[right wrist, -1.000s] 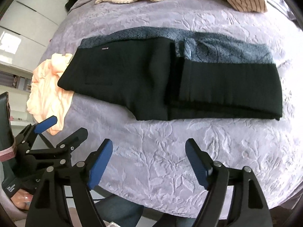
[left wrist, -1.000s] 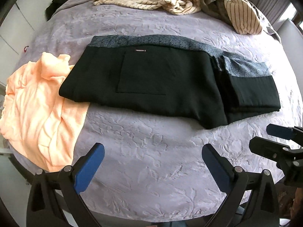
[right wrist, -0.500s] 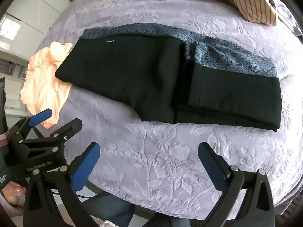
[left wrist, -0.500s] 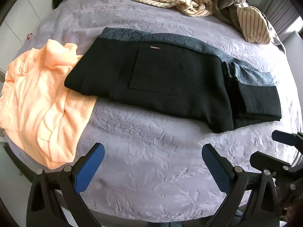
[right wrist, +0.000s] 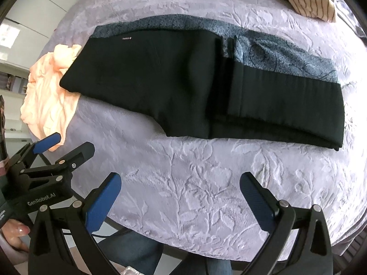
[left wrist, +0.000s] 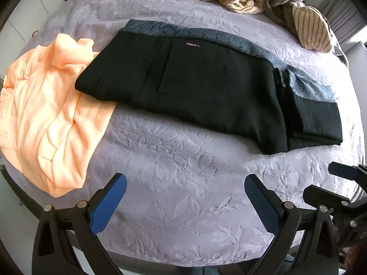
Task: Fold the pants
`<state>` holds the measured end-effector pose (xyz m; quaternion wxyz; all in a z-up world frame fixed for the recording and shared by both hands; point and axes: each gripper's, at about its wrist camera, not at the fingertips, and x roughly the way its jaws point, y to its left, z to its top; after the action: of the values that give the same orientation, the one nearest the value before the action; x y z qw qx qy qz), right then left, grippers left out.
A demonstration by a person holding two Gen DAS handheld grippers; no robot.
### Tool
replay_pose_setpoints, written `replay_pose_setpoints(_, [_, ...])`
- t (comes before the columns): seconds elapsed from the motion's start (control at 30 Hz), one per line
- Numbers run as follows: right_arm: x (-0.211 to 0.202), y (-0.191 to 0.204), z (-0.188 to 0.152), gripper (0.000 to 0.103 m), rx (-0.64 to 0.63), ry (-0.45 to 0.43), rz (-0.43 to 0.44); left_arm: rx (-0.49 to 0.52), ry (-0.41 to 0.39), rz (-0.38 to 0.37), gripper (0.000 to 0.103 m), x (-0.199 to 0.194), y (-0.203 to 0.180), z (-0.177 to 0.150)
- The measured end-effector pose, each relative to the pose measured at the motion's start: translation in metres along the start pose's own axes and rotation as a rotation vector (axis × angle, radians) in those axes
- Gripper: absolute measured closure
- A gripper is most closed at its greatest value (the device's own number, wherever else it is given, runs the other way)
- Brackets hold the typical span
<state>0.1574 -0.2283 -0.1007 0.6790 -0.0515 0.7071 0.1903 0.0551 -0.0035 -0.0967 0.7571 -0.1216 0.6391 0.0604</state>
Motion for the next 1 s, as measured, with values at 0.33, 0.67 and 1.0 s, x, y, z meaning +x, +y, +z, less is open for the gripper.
replay_pose_setpoints(0.33, [0.005,0.002,0.001,0.000,-0.006,0.015,-0.003,-0.057,0.023,-0.033,0.000,0.004,0.014,-0.002])
replay_pose_setpoints(0.67, [0.028,-0.029,-0.001,0.000,0.102,0.038,0.030,-0.117,0.044,-0.052,0.000,0.021,0.035,-0.008])
replay_pose_setpoints(1.0, [0.032,-0.082,0.066,0.000,0.269,-0.123,0.119,-0.184,-0.002,-0.037,0.000,0.023,0.057,0.004])
